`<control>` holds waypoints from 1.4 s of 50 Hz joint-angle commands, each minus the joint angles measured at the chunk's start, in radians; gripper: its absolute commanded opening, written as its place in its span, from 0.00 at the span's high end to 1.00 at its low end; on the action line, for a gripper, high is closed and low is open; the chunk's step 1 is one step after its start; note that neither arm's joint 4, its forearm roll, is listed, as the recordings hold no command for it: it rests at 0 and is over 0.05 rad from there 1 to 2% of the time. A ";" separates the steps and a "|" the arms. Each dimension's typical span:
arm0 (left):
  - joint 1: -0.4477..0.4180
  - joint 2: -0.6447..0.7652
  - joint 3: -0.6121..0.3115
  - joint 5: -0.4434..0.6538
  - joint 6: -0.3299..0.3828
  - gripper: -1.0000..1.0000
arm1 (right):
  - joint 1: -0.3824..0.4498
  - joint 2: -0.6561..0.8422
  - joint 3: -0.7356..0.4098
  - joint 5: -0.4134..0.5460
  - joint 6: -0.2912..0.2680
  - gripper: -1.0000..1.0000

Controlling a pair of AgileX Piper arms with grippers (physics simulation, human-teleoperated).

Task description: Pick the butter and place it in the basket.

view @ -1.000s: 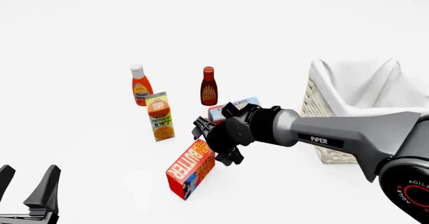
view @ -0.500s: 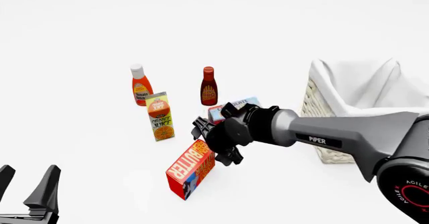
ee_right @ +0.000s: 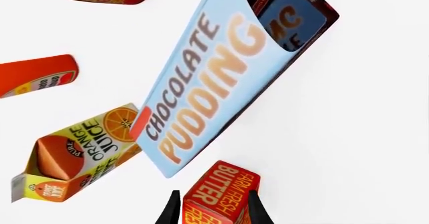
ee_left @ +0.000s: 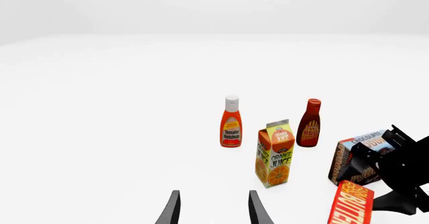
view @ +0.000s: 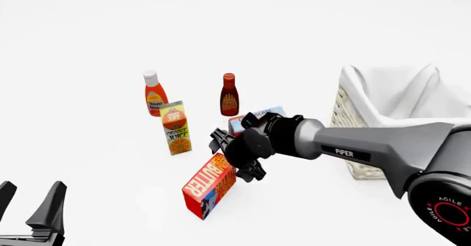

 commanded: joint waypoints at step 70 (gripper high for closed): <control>0.000 0.000 0.000 0.000 0.000 0.00 | -0.062 -0.067 0.099 -0.094 -0.017 1.00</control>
